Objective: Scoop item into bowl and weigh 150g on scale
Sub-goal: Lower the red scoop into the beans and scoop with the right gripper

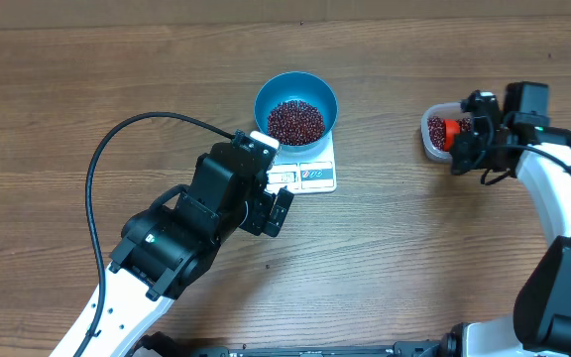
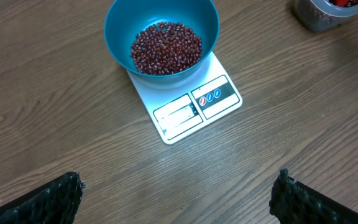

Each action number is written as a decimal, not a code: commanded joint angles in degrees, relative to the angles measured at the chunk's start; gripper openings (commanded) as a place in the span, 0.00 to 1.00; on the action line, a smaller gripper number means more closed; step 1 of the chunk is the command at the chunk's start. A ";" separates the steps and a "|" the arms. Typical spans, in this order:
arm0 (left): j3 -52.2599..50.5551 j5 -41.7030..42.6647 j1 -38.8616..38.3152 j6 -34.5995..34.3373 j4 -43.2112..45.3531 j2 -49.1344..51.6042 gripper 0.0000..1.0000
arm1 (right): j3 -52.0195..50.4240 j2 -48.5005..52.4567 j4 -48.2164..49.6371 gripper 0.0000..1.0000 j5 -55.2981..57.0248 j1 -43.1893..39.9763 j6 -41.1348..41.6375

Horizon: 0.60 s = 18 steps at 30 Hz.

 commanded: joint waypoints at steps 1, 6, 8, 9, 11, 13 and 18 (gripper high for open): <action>0.42 -0.48 0.31 0.87 0.11 0.20 1.00 | 0.00 0.72 -0.55 0.04 -9.77 -3.54 -1.36; 0.42 -0.48 0.31 0.87 0.09 0.20 0.99 | 0.00 0.74 -1.64 0.04 -13.49 -5.31 -5.35; 0.42 -0.48 0.31 0.87 0.11 0.20 1.00 | 0.00 0.79 -1.22 0.04 -13.49 -5.29 -5.33; 0.42 -0.48 0.31 0.87 0.09 0.20 1.00 | 0.00 0.79 -1.20 0.04 -13.51 -5.29 -5.33; 0.42 -0.48 0.31 0.87 0.09 0.20 0.99 | 0.00 0.79 -1.25 0.04 -13.49 -5.29 -5.33; 0.42 -0.48 0.31 0.87 0.11 0.20 1.00 | 0.00 0.79 -1.25 0.04 -13.49 -5.29 -5.33; 0.42 -0.48 0.31 0.87 0.09 0.20 0.99 | 0.00 0.79 -1.20 0.04 -14.95 -5.29 -5.33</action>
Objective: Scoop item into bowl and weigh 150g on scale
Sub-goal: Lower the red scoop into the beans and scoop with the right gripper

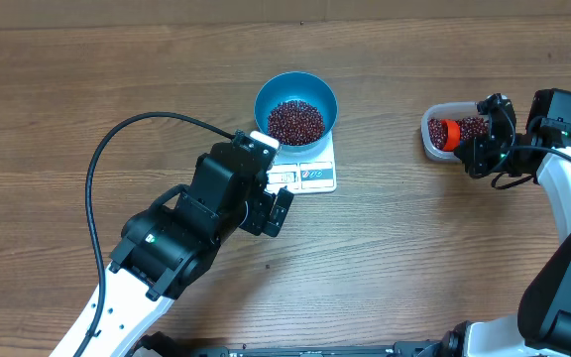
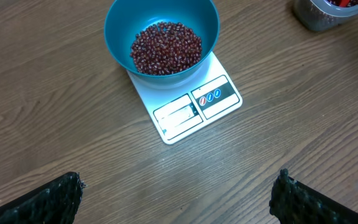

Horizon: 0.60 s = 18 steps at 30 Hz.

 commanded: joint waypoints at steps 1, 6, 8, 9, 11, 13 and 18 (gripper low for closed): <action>0.39 -0.50 0.31 0.87 0.11 0.20 0.99 | 0.00 0.48 0.33 0.04 -3.82 0.11 -0.50; 0.39 -0.50 0.31 0.87 0.09 0.20 1.00 | 0.00 0.48 -0.04 0.04 -4.66 0.11 -0.50; 0.39 -0.50 0.31 0.87 0.09 0.20 0.99 | 0.00 0.48 -0.15 0.04 -5.92 0.11 -0.24; 0.39 -0.50 0.31 0.87 0.09 0.20 1.00 | 0.00 0.48 -0.24 0.04 -6.54 0.11 -0.04; 0.39 -0.50 0.31 0.87 0.09 0.20 0.99 | 0.00 0.48 -0.57 0.04 -7.21 0.11 -0.04; 0.39 -0.50 0.31 0.87 0.11 0.20 1.00 | 0.00 0.48 -1.22 0.04 -7.19 0.11 -0.04; 0.39 -0.50 0.31 0.87 0.09 0.20 1.00 | 0.00 0.48 -1.38 0.04 -7.19 0.11 -0.02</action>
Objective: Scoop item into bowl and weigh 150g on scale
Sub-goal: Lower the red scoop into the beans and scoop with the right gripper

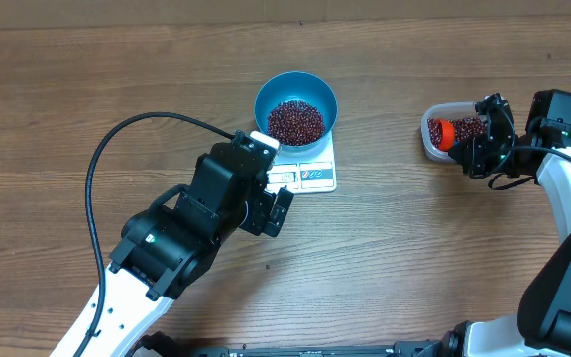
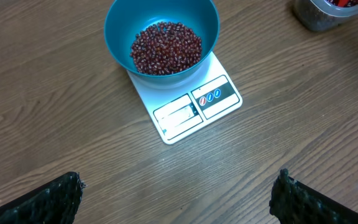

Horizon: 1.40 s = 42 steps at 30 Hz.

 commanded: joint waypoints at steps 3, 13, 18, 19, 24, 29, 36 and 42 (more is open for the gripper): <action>0.39 -0.50 0.31 0.87 0.09 0.20 1.00 | 0.00 0.44 0.02 0.04 -3.28 0.13 0.90; 0.39 -0.50 0.31 0.87 0.09 0.20 1.00 | 0.00 0.44 0.59 0.04 -6.69 -3.85 3.21; 0.39 -0.50 0.31 0.87 0.09 0.20 1.00 | 0.00 0.44 0.55 0.04 -9.75 -7.10 3.19; 0.39 -0.50 0.31 0.87 0.09 0.20 0.99 | 0.00 0.44 0.55 0.04 -10.21 -7.69 3.21; 0.39 -0.50 0.31 0.87 0.09 0.20 1.00 | 0.00 0.44 0.52 0.04 -12.39 -10.49 3.19; 0.39 -0.50 0.31 0.87 0.09 0.20 0.99 | 0.00 0.44 0.48 0.04 -16.81 -12.87 3.19; 0.39 -0.50 0.31 0.87 0.09 0.20 1.00 | 0.00 0.44 0.24 0.04 -21.57 -13.73 3.19; 0.39 -0.50 0.31 0.87 0.09 0.20 0.99 | 0.00 0.44 -0.61 0.04 -27.96 -13.73 3.19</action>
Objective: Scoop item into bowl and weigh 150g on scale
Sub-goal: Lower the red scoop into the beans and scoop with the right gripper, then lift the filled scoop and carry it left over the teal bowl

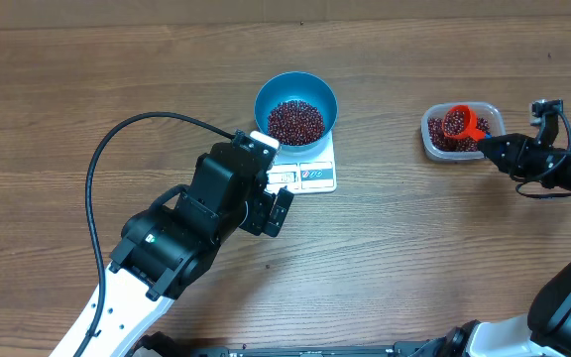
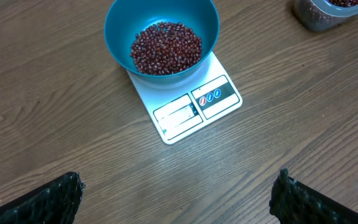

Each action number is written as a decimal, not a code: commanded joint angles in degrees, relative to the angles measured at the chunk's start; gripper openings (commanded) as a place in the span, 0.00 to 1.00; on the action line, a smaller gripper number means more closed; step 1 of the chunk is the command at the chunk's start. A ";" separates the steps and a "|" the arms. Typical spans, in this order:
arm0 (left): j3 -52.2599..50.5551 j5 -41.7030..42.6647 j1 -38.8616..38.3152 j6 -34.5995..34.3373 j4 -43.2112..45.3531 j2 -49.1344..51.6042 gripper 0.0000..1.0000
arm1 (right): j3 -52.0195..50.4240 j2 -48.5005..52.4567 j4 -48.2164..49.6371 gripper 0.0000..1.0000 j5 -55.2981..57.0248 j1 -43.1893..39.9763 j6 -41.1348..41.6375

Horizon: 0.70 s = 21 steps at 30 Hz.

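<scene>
A blue bowl point(image 1: 295, 107) part filled with red beans stands on the white scale point(image 1: 310, 176); the left wrist view shows the bowl point(image 2: 161, 37) and the scale point(image 2: 191, 107) too. At the right, a clear container point(image 1: 436, 139) holds more beans. The orange scoop point(image 1: 457, 122), mouth up and loaded with beans, is over that container. My right gripper point(image 1: 501, 149) is shut on its handle, just right of the container. My left gripper point(image 2: 178, 202) is open and empty, hovering near the scale's front edge.
The left arm's black cable point(image 1: 117, 149) loops over the table at the left. The container's corner point(image 2: 319, 14) shows at the top right of the left wrist view. Bare wooden table point(image 1: 414, 248) surrounds the scale.
My right gripper has drawn back to the right. The scoop, then low in the container's beans, now sits mouth up with beans in it over the container. The left arm is unchanged.
My right gripper first hung over the container with the scoop pressed into the beans at its left side. At the two later moments it sat slightly further right, scoop still among the beans. Now the scoop is loaded and turned up. The left gripper stayed open throughout.
</scene>
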 commanded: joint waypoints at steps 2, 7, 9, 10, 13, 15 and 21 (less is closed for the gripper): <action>0.39 -0.50 0.31 0.87 0.09 0.20 1.00 | 0.00 0.33 -0.26 0.04 -8.13 -0.17 0.15; 0.39 -0.50 0.31 0.87 0.09 0.20 1.00 | 0.00 0.33 -0.31 0.04 -14.03 0.20 0.15; 0.39 -0.50 0.31 0.87 0.11 0.20 0.99 | 0.00 0.33 -0.31 0.04 -15.72 0.68 0.15; 0.39 -0.50 0.31 0.87 0.09 0.20 1.00 | 0.00 0.33 -0.28 0.04 -16.52 1.11 0.15; 0.39 -0.50 0.31 0.87 0.11 0.20 1.00 | 0.00 0.33 -0.28 0.04 -17.46 2.67 0.15; 0.39 -0.50 0.31 0.87 0.09 0.20 1.00 | 0.00 0.33 -0.26 0.04 -17.46 4.31 0.15; 0.39 -0.50 0.31 0.87 0.11 0.20 1.00 | 0.00 0.33 0.83 0.04 -17.46 10.91 0.17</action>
